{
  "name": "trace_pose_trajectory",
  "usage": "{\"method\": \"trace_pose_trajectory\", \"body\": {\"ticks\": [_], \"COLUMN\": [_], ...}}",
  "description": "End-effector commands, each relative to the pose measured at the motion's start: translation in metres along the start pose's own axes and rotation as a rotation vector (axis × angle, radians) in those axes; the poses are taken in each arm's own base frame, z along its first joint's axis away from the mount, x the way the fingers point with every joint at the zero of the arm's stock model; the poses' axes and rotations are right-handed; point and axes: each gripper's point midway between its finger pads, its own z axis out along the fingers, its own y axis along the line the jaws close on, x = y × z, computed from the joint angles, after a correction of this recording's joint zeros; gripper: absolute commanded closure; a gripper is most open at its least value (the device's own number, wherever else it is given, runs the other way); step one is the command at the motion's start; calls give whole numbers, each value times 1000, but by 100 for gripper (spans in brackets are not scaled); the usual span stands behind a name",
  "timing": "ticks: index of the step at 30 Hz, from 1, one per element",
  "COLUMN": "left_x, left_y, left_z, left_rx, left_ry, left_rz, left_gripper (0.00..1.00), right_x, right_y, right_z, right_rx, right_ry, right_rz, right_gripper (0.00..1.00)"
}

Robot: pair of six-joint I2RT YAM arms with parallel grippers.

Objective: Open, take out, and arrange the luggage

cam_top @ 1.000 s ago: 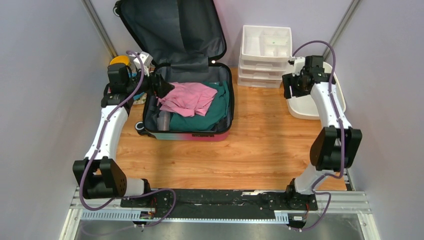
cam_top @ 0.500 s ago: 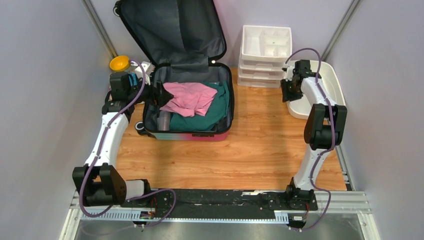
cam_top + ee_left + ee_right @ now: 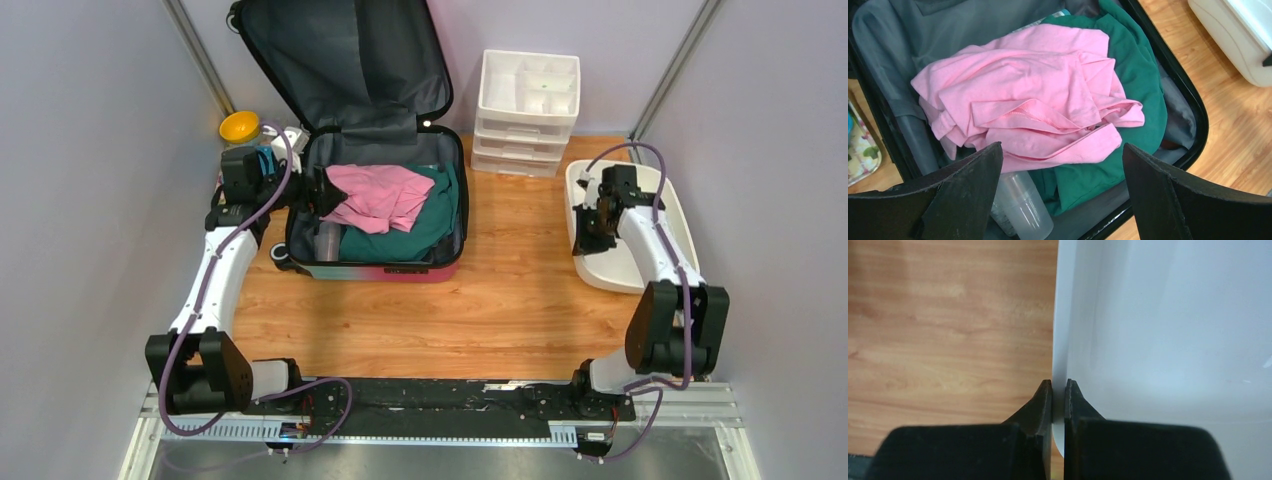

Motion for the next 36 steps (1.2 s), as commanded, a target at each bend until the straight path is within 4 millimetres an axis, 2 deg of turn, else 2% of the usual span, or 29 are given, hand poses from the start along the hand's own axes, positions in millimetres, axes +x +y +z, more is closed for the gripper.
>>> {"method": "trace_pose_trajectory", "body": {"ticks": [1,5,7,9,10,12,13,15,17,20,25,26,28,29,30,33,34,35,36], "left_x": [4,3,-2,-2,-8,-5,-13,-12,-18,-9,1,5,7,16,12,19,20,26,25], "left_y": [-3,-5,-8,-11,-11,-10,-10,-10,-9,-5,-10,-10,-19,-19,-27,-36,-38,-38,-46], "left_z": [1,1,2,2,2,3,3,5,6,16,30,33,42,46,50,65,69,75,80], "left_rx": [31,51,71,96,101,111,117,139,147,165,198,205,238,243,261,309,322,332,353], "left_ry": [-8,-3,-1,14,8,35,27,48,45,90,135,153,172,206,211,246,248,267,269], "left_rz": [15,5,4,8,22,33,69,65,78,55,81,81,138,143,179,259,294,304,338], "left_gripper": [3,3,3,3,3,3,4,5,6,9,13,14,14,14,15,16,16,17,18], "right_x": [42,50,58,66,68,76,80,95,101,113,130,131,130,125,121,99,100,91,91], "right_y": [32,61,84,92,92,91,87,75,65,52,36,33,25,22,20,28,30,34,38], "right_z": [-26,-35,-37,-37,-39,-40,-41,-38,-37,-37,-38,-36,-31,-29,-28,-37,-41,-51,-54], "right_rx": [-133,-253,-306,-323,-324,-340,-345,-343,-329,-337,-356,-359,-313,-282,-250,-193,-210,-206,-233], "right_ry": [30,14,26,35,34,49,54,103,113,136,143,142,121,103,91,-7,-9,-29,-37], "right_rz": [-25,-281,-542,-766,-822,-946,-1037,-1137,-1275,-1438,-1608,-1680,-1735,-1750,-1769,-1713,-1685,-1674,-1650], "right_gripper": [100,100,100,100,100,100,100,100,100,100,100,97,83,76,58,34,33,32,31]}}
